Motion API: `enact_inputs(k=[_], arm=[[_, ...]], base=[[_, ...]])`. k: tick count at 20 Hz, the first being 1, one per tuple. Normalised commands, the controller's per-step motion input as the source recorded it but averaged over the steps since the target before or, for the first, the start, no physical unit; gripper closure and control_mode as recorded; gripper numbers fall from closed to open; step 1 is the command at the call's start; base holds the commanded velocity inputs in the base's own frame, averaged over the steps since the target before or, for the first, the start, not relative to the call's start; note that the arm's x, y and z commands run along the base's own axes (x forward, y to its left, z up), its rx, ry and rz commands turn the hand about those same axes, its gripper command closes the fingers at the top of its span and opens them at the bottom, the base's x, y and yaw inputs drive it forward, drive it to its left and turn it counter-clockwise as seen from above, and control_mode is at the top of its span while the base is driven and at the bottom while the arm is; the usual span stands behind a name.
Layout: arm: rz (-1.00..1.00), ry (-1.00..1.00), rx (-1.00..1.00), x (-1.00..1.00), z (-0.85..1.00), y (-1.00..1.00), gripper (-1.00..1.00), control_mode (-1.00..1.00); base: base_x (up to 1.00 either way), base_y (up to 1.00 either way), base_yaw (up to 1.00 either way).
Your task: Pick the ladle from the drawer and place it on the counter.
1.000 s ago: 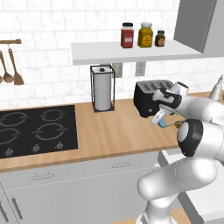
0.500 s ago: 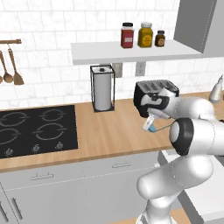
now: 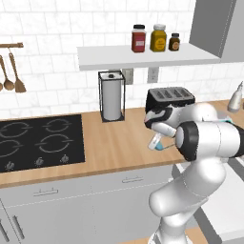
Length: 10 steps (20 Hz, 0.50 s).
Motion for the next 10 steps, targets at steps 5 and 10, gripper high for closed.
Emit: enact_inputs(k=[5,10], arm=[[0.0,-0.03,0.0,0.45,-0.18,0.0,1.0,-1.0],[0.01,0.0,0.0,0.44,-0.1,0.0,1.0,-1.0]], base=[[0.0,0.0,0.0],[0.0,0.0,0.0]])
